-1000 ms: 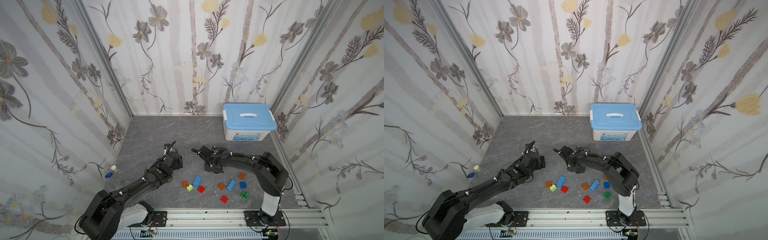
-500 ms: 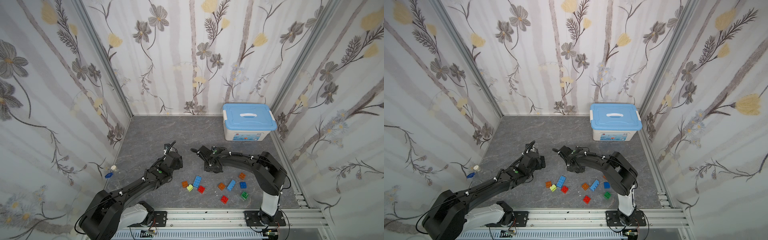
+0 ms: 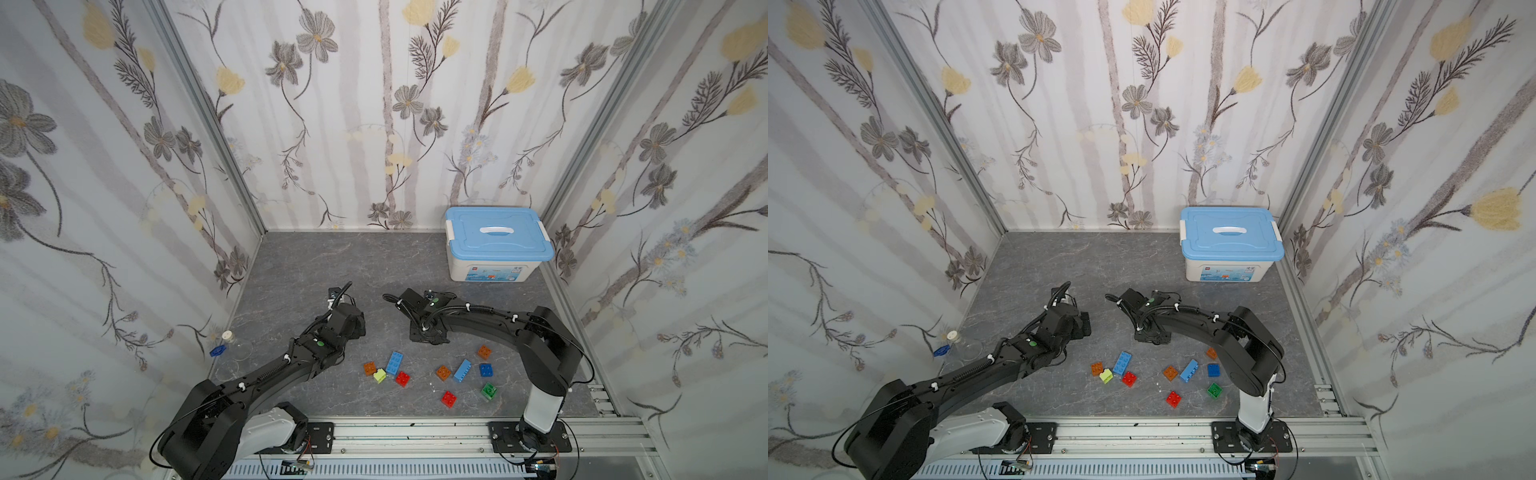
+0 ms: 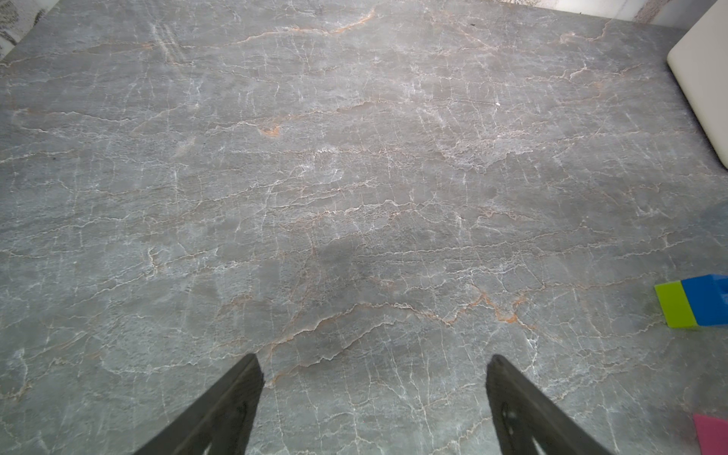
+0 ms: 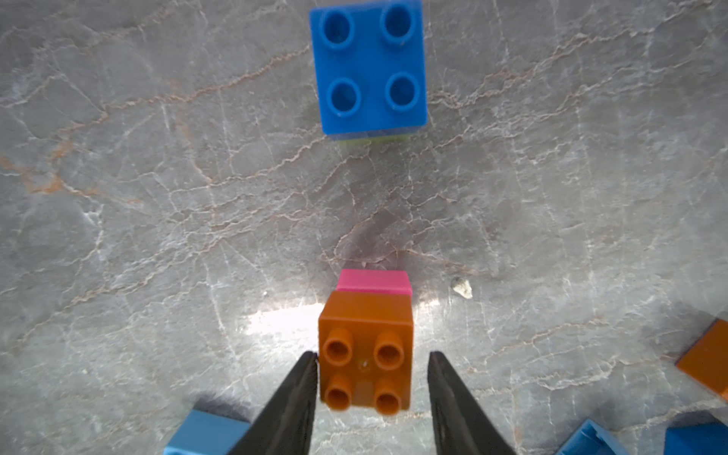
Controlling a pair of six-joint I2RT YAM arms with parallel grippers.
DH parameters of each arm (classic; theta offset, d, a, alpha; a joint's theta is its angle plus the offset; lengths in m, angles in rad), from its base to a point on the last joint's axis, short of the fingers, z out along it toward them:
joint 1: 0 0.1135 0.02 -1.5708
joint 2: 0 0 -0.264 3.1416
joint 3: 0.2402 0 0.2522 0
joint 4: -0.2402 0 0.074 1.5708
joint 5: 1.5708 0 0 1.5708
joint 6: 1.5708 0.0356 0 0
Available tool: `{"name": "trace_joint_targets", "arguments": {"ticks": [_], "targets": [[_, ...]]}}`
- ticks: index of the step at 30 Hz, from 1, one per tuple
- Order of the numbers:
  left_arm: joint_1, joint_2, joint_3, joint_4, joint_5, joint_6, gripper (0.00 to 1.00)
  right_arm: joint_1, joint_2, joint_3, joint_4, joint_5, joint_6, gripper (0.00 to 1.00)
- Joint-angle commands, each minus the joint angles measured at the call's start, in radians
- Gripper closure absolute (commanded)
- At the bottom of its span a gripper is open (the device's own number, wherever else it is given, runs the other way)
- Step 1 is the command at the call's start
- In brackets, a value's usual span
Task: Assemble the letter h with lego
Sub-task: Assemble the lego brick with the lego brick, then move the lego brick at the center of the board.
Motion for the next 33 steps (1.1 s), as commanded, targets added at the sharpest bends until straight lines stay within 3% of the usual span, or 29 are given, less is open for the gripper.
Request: {"name": "trace_joint_targets", "arguments": {"ticks": [1, 33], "targets": [[0.001, 0.001, 0.001, 0.027, -0.012, 0.000, 0.09, -0.001, -0.023, 0.005, -0.023, 0.027, 0.011, 0.52], [0.001, -0.002, -0.002, 0.017, -0.021, 0.007, 0.09, -0.057, -0.007, -0.061, 0.040, -0.014, -0.006, 0.69]]}}
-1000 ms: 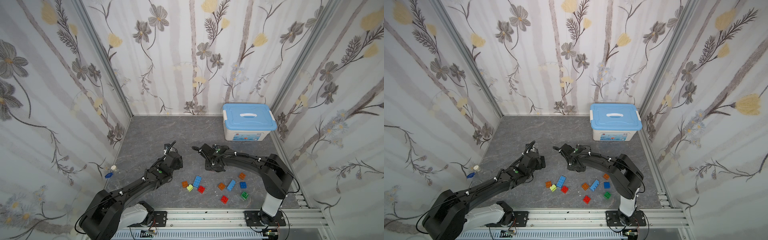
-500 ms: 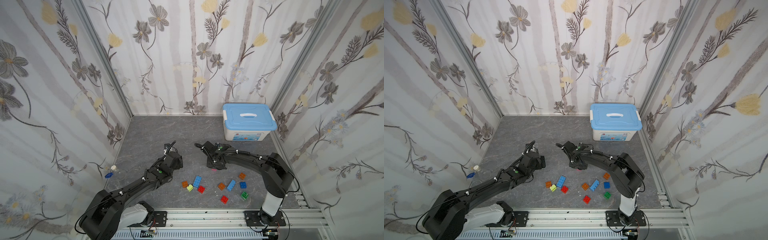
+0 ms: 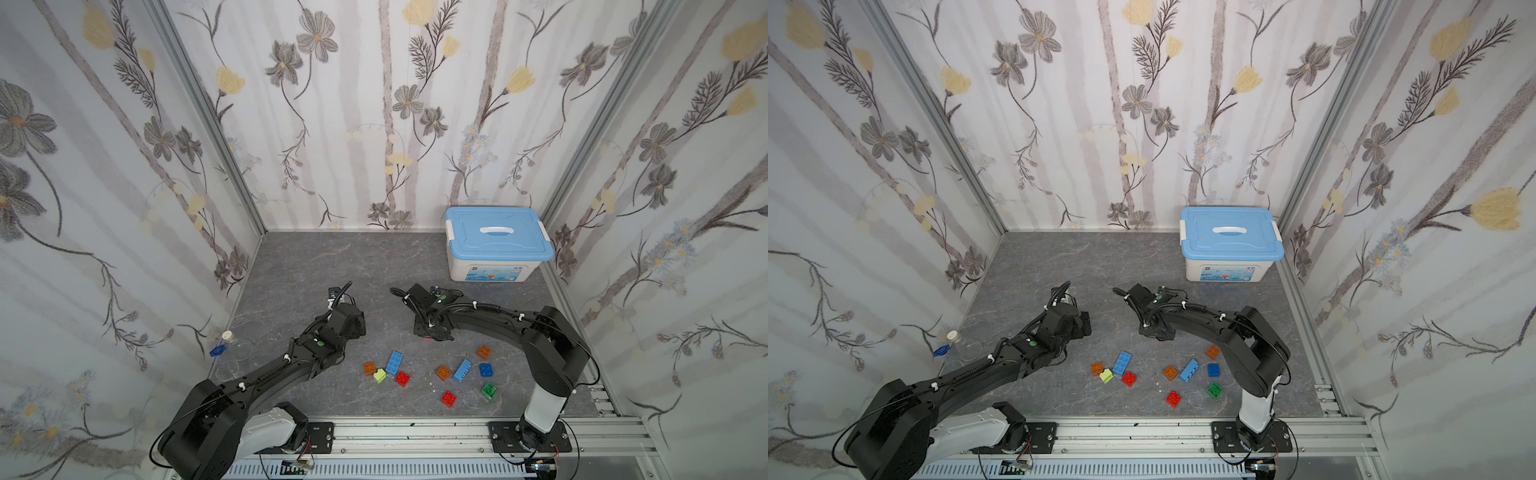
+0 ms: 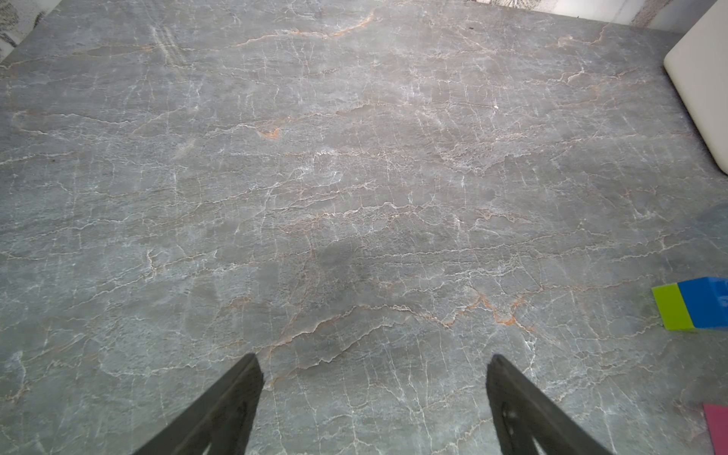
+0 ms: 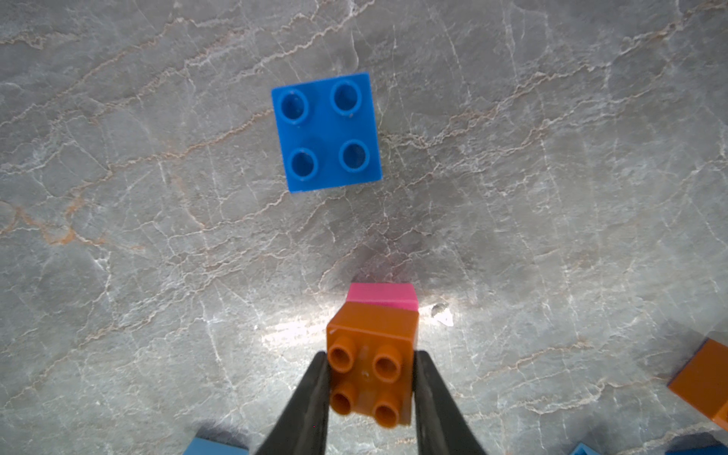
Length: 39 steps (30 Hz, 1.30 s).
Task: Assemble the letter h with lego
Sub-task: Move the lego brick at the center of the board.
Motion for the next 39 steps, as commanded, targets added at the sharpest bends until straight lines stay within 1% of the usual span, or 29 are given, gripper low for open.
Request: {"name": "trace_joint_targets", "arguments": {"ticks": [1, 6, 12, 24, 31, 39], "targets": [[0.000, -0.002, -0.002, 0.011, -0.021, 0.007, 0.09, -0.006, 0.001, -0.025, -0.019, -0.011, -0.004, 0.69], [0.000, 0.000, -0.002, 0.011, -0.025, 0.006, 0.09, -0.019, -0.021, -0.093, 0.054, -0.053, 0.003, 0.71], [0.001, 0.003, 0.000, 0.011, -0.025, 0.007, 0.09, -0.036, -0.010, -0.174, 0.146, -0.120, 0.019, 0.73], [0.001, 0.000, -0.003, 0.010, -0.036, 0.006, 0.09, -0.055, 0.029, -0.212, 0.178, -0.176, 0.017, 0.73], [0.000, 0.001, -0.004, 0.012, -0.048, 0.005, 0.08, -0.046, 0.066, -0.133, 0.147, -0.234, -0.055, 0.73], [0.011, 0.001, -0.018, 0.031, -0.050, 0.001, 0.08, -0.034, 0.153, 0.071, 0.042, -0.196, -0.132, 0.73]]}}
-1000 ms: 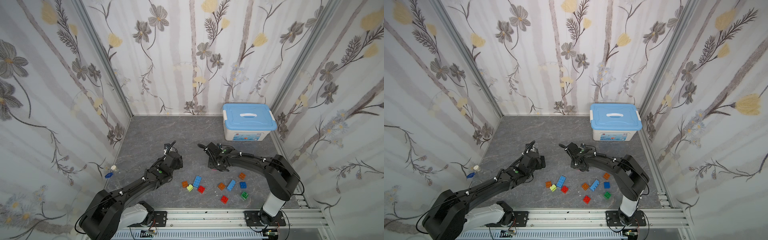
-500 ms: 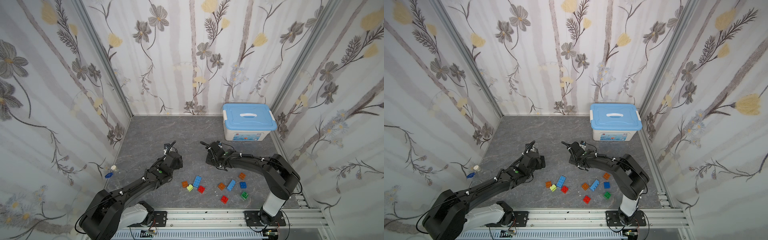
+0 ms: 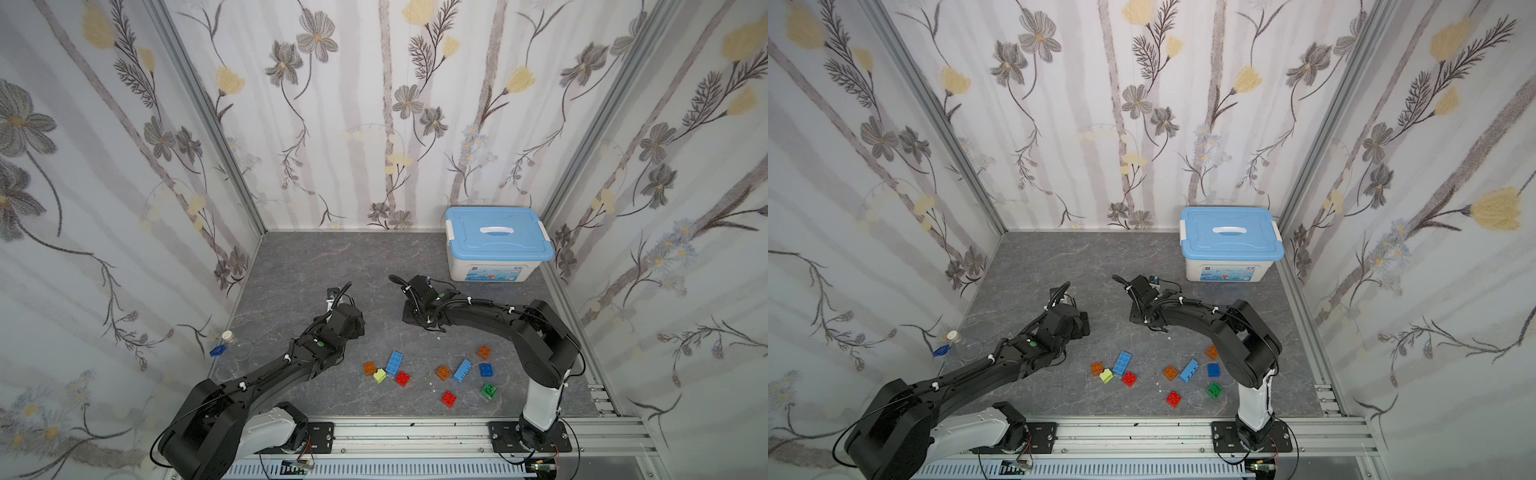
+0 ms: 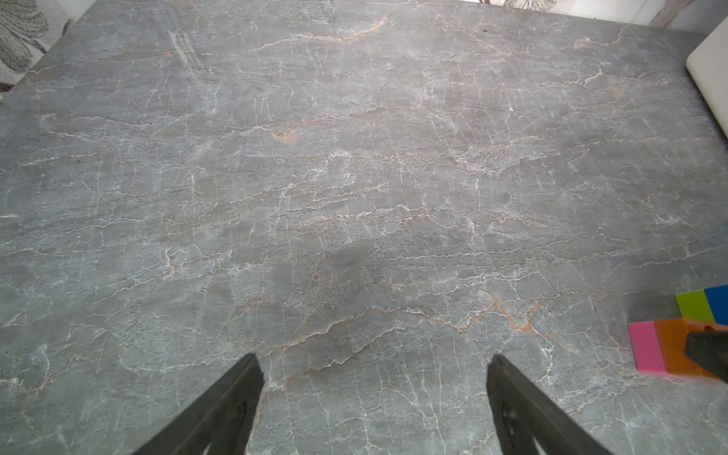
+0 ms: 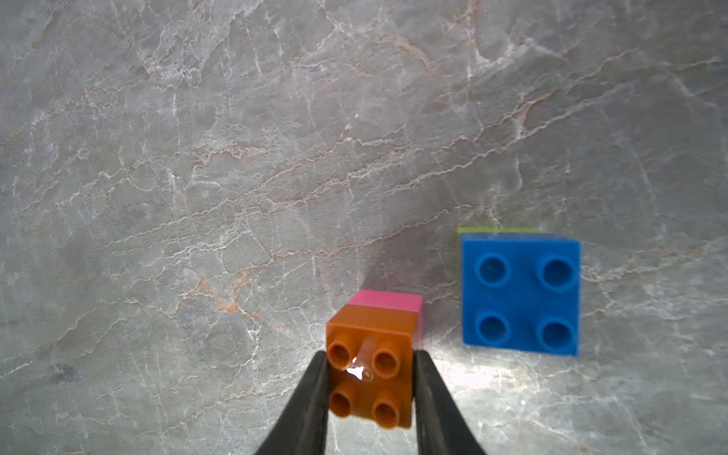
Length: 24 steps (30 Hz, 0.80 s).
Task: Assemble the letter h with lego
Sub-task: Move the lego brick at the center of the board.
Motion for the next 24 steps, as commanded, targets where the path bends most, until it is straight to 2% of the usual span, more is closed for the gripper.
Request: {"name": "trace_joint_targets", "arguments": {"ticks": [1, 7, 13, 19, 24], "targets": [[0.010, 0.000, -0.009, 0.031, -0.010, 0.000, 0.08, 0.004, 0.056, 0.049, -0.250, -0.071, -0.051, 0.72], [0.026, 0.009, -0.020, 0.044, -0.004, 0.000, 0.08, 0.001, 0.110, 0.168, -0.293, -0.051, -0.090, 0.70], [0.028, 0.010, -0.024, 0.049, -0.022, -0.013, 0.08, -0.007, 0.117, 0.217, -0.283, -0.058, -0.107, 0.66], [0.027, -0.021, -0.040, 0.072, -0.024, -0.010, 0.08, -0.007, 0.066, 0.220, -0.301, -0.063, -0.126, 0.61], [0.028, -0.041, -0.065, 0.112, -0.027, -0.003, 0.08, -0.007, -0.036, 0.162, -0.300, -0.076, -0.138, 0.58]]}}
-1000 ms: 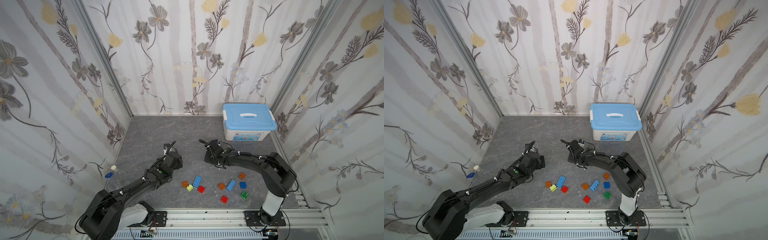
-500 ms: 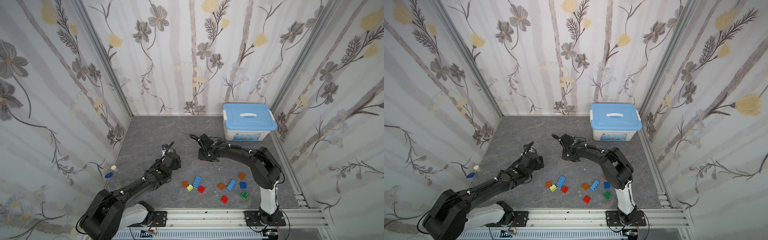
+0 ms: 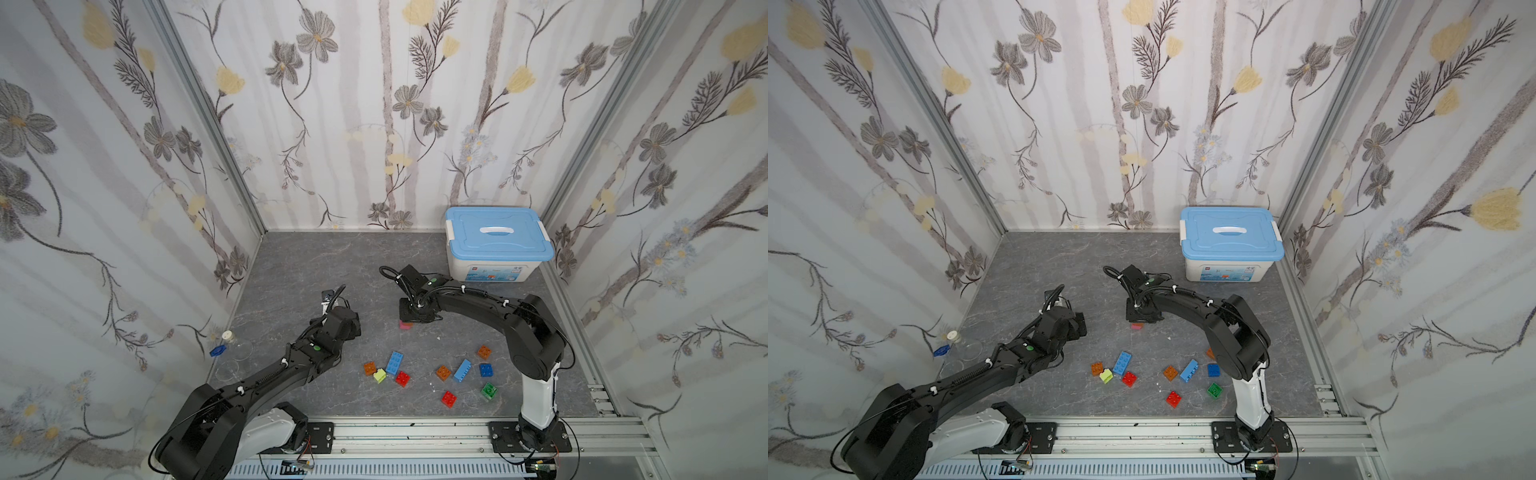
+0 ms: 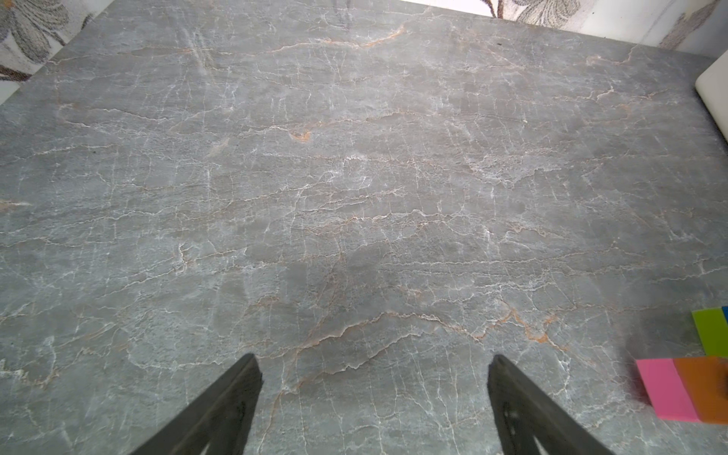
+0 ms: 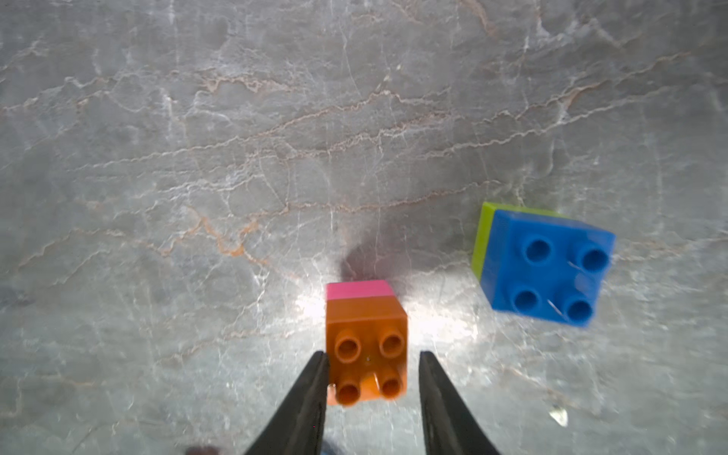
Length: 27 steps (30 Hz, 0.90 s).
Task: Assemble the letter h with lego
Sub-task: Move the lego brick at the center of the board, then adjust the lego brick at the center of the board.
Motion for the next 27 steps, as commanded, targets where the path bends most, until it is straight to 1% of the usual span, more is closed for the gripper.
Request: {"name": "trace_joint_targets", "arguments": {"ticks": [1, 8, 11, 14, 17, 18, 20, 23, 24, 25, 26, 27], "targets": [[0.002, -0.009, -0.007, 0.052, -0.026, 0.005, 0.08, 0.001, -0.074, -0.047, -0.019, -0.018, -0.009, 0.57], [0.002, -0.036, -0.026, 0.086, -0.043, 0.031, 0.08, 0.023, -0.271, -0.247, -0.036, 0.020, -0.006, 0.57], [0.001, -0.051, -0.041, 0.100, -0.064, 0.036, 0.08, 0.034, -0.317, -0.300, -0.045, 0.025, -0.030, 0.56], [0.001, -0.054, -0.050, 0.136, -0.030, 0.050, 0.08, 0.052, -0.318, -0.307, -0.018, 0.026, -0.071, 0.56], [0.002, -0.030, -0.044, 0.158, 0.005, 0.061, 0.08, 0.057, -0.276, -0.277, 0.049, -0.020, -0.078, 0.55], [0.001, -0.020, -0.042, 0.154, 0.003, 0.056, 0.08, 0.059, -0.253, -0.260, 0.083, -0.031, -0.091, 0.54], [0.003, -0.009, -0.030, 0.132, -0.015, 0.042, 0.08, 0.059, -0.197, -0.206, 0.079, -0.012, -0.094, 0.53], [0.005, -0.023, -0.019, 0.074, -0.069, 0.027, 0.08, 0.056, -0.107, -0.089, -0.007, 0.037, -0.014, 0.51], [0.007, -0.036, -0.027, 0.067, -0.085, 0.021, 0.07, 0.056, -0.079, -0.048, -0.036, 0.040, 0.018, 0.47], [0.011, -0.049, -0.037, 0.067, -0.090, 0.015, 0.07, 0.061, -0.060, -0.023, -0.041, 0.036, 0.042, 0.12], [0.017, -0.065, -0.049, 0.070, -0.093, 0.006, 0.06, 0.073, -0.044, 0.001, -0.037, 0.034, 0.056, 0.01], [0.026, -0.080, -0.057, 0.077, -0.085, 0.004, 0.06, 0.083, -0.028, 0.024, -0.034, 0.032, 0.055, 0.01]]}}
